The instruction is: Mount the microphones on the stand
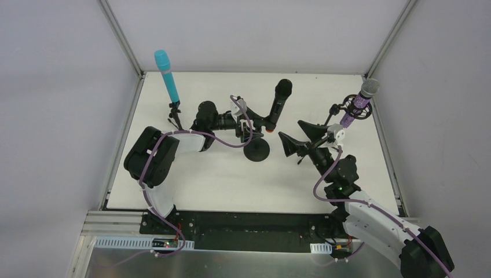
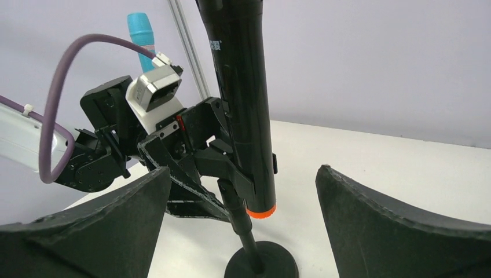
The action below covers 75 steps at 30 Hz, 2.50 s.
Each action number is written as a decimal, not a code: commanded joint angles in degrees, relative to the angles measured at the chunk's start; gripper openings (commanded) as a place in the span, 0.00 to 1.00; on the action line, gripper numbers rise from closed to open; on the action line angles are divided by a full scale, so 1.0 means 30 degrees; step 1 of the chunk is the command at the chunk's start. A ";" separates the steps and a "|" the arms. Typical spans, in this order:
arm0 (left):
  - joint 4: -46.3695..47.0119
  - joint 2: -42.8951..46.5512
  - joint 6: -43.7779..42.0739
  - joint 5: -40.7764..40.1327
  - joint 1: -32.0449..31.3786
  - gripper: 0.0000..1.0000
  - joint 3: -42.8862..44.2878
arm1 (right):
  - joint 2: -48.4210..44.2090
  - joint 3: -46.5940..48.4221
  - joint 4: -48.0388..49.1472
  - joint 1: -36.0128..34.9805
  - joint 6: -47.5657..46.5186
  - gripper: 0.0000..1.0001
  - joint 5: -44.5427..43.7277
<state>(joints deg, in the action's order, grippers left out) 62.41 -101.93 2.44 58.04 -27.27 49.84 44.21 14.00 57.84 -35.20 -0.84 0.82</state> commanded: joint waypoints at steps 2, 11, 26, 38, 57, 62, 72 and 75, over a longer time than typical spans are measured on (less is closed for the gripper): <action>0.2363 0.0227 0.0767 0.1079 0.0196 0.74 0.0305 | -0.0564 -0.0219 -0.0161 -0.0129 0.0688 0.99 -0.0156; 0.1130 0.0197 0.0654 0.1899 0.0212 0.55 0.0770 | -0.1012 -0.0511 -0.1156 -0.0134 0.0784 0.99 -0.0156; 0.1120 0.0081 0.1554 0.2174 0.0207 0.00 0.1235 | 0.0410 -0.1424 -0.1713 -0.0875 -0.0031 0.99 0.0440; 0.2314 0.0009 0.2297 0.1708 0.0180 0.00 0.0957 | 0.6398 -0.1792 0.3757 -0.3324 -0.2566 0.99 -0.2054; 0.2867 -0.0240 0.3494 0.1543 0.0153 0.00 0.1197 | 1.7868 0.4089 0.9832 -0.5902 -0.5115 0.92 -0.9124; 0.2955 -0.0259 0.3584 0.1527 0.0150 0.00 0.1232 | 1.9175 0.4873 0.9837 -0.6033 -0.4864 0.80 -0.9475; 0.3705 -0.0476 0.4258 0.1560 0.0097 0.00 0.1286 | 2.0282 0.5134 0.9840 -0.6247 -0.4825 0.43 -1.0376; 0.3812 -0.0477 0.4173 0.1621 0.0066 0.00 0.1234 | 2.0524 0.5355 0.9840 -0.6252 -0.5003 0.24 -1.0414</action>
<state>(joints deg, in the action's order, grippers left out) 68.25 -103.83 12.95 61.89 -27.27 51.31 104.79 27.86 83.77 -53.56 -15.66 -28.60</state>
